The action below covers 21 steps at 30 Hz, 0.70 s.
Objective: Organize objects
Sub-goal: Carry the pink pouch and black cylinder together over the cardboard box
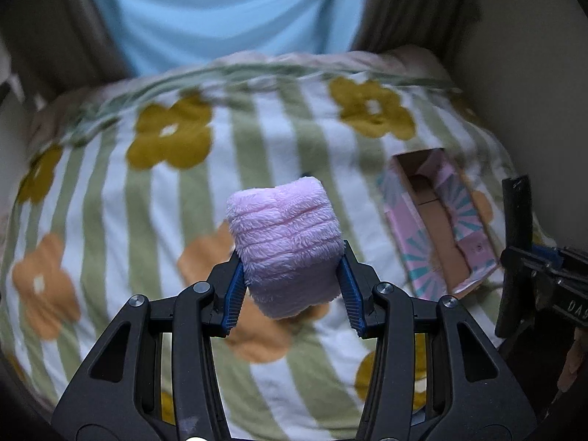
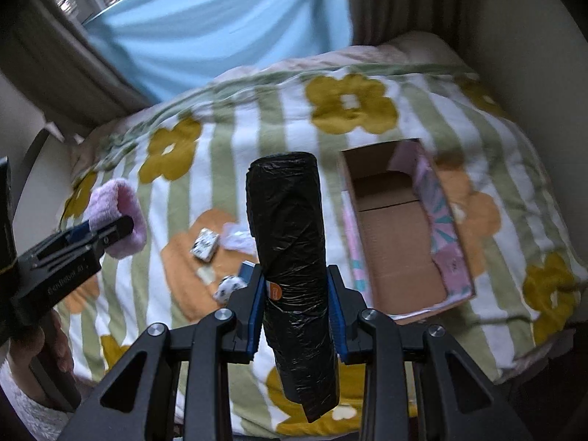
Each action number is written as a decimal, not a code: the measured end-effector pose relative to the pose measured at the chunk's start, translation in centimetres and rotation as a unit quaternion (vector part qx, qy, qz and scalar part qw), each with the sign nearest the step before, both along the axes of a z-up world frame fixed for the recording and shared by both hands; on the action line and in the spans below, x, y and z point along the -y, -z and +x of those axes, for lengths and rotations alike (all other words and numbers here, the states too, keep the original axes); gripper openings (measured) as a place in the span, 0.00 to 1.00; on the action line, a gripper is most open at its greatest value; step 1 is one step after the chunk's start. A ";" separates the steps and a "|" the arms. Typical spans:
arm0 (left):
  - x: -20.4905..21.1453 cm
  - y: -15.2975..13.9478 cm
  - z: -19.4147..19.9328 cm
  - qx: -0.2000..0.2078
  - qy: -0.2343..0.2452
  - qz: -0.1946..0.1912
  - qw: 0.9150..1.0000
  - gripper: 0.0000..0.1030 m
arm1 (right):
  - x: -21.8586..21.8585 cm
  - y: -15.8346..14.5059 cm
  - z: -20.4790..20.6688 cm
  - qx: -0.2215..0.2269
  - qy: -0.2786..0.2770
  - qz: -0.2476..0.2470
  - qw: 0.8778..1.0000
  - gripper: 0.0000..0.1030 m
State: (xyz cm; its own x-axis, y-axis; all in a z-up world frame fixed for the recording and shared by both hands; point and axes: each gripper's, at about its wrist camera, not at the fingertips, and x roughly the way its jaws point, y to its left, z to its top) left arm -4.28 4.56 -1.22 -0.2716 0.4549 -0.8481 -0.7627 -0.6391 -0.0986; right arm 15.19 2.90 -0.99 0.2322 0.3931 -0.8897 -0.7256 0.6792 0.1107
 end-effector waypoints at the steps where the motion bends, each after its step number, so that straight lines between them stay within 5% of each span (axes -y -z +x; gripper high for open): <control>1: -1.4 -0.3 0.3 -0.002 0.015 0.004 1.000 0.41 | 0.6 -0.1 0.8 0.002 0.009 0.001 1.000 0.28; 11: -15.4 -0.3 3.6 0.013 0.122 0.005 0.992 0.41 | 4.3 1.0 8.6 0.013 0.042 -0.014 0.999 0.28; 21: -28.6 5.8 6.1 0.028 0.209 -0.039 0.977 0.41 | 4.6 7.7 14.8 -0.032 0.032 -0.035 0.998 0.28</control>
State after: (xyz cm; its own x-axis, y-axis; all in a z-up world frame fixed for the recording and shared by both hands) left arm 1.78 33.12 -6.97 -0.0279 0.4492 -0.8930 -0.9532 -0.2810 -0.1116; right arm 29.98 -1.70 -8.65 0.1970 0.3152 -0.9284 -0.6739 0.7313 0.1053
